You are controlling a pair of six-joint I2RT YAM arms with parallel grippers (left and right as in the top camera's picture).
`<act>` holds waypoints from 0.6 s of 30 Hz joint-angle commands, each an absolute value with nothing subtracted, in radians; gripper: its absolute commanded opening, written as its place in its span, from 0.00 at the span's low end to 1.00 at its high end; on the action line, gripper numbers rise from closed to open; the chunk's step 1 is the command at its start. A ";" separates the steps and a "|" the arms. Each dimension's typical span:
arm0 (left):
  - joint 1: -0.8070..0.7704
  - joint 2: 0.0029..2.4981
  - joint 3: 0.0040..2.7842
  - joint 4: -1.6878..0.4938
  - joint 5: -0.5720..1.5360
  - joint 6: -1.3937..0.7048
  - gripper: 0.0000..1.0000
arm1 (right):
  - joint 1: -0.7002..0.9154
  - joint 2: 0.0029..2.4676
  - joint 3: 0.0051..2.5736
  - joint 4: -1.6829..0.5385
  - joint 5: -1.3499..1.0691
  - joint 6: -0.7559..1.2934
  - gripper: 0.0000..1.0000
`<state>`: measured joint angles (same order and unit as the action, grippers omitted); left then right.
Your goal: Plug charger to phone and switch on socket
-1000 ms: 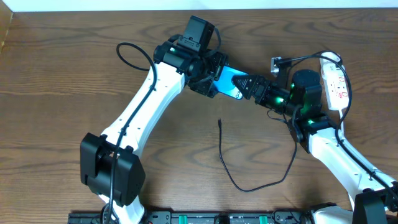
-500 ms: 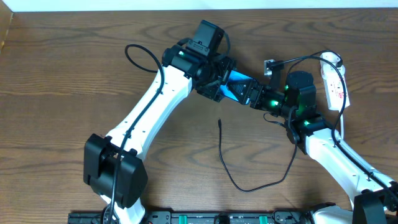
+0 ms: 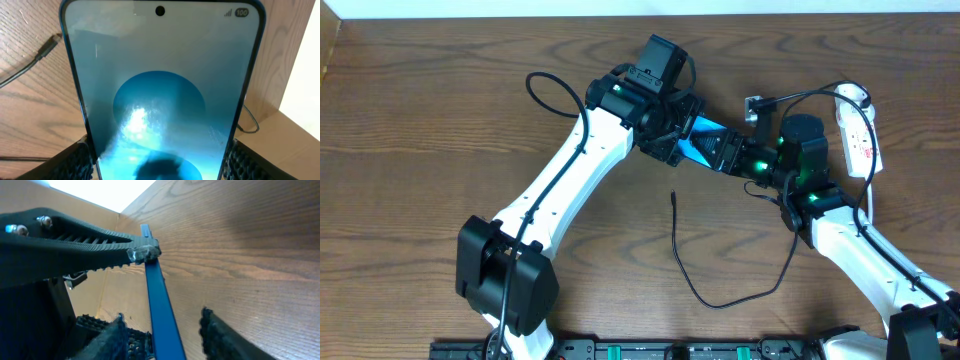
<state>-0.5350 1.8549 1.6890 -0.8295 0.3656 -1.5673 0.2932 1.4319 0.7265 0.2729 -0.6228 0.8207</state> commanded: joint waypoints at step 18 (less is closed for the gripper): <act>-0.560 1.835 1.706 -0.828 0.346 -1.565 0.07 | 0.301 1.438 0.737 0.267 -0.604 0.805 0.28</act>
<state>-0.5575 1.8549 1.6890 -0.8299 0.3523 -1.5673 0.2932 1.4319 0.7265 0.2691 -0.6121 0.8177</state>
